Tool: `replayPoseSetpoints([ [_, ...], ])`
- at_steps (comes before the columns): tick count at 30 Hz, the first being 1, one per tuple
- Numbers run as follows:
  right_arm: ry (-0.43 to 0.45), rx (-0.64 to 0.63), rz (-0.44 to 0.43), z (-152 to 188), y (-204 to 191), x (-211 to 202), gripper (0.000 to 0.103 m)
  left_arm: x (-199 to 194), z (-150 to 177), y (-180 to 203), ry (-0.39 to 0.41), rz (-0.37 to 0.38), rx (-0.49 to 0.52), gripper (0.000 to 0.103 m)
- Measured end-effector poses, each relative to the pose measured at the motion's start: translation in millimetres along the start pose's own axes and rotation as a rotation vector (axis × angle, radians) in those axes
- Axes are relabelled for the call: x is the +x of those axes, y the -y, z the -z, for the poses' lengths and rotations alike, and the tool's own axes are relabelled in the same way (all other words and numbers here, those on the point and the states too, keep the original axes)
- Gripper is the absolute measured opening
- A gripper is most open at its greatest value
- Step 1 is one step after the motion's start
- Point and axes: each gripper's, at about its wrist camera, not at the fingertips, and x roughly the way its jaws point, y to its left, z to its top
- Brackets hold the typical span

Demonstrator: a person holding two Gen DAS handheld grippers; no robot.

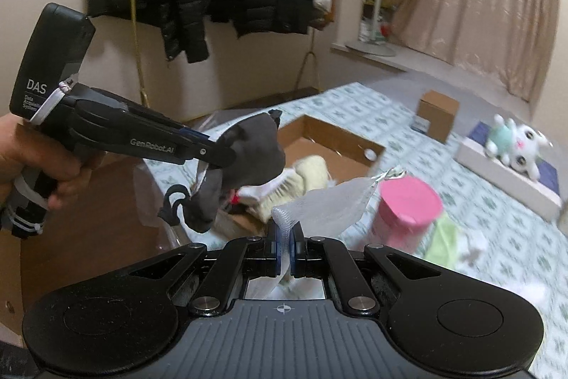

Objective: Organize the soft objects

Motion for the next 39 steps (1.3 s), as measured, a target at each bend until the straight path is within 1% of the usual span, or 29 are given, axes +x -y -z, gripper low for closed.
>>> replayPoseSetpoints([
  [3, 0.0, -0.014, -0.018, -13, 0, 21, 0.004, 5, -8, -17, 0.005, -0.018, -0.002, 0.008],
  [10, -0.006, -0.057, 0.007, -44, 12, 73, 0.004, 30, -31, -50, 0.003, -0.041, 0.012, 0.008],
  [15, -0.014, -0.078, 0.014, -63, 28, 113, 0.004, 55, -46, -70, -0.006, -0.041, 0.022, 0.008],
  [18, -0.028, -0.088, 0.039, -72, 39, 141, 0.004, 73, -52, -81, -0.018, -0.038, 0.024, 0.008],
  [22, -0.065, -0.068, 0.102, -80, 56, 180, 0.004, 97, -58, -94, -0.038, -0.033, 0.019, 0.008],
  [24, -0.09, -0.052, 0.12, -80, 64, 200, 0.004, 110, -60, -99, -0.051, -0.029, 0.02, 0.008],
  [27, -0.129, -0.043, 0.124, -75, 72, 224, 0.004, 128, -62, -107, -0.067, -0.02, 0.024, 0.008],
  [32, -0.188, -0.064, 0.153, -60, 72, 247, 0.004, 153, -63, -114, -0.092, -0.012, 0.034, 0.008],
  [39, -0.247, -0.125, 0.194, -44, 67, 270, 0.004, 181, -59, -123, -0.134, -0.029, 0.043, 0.008],
])
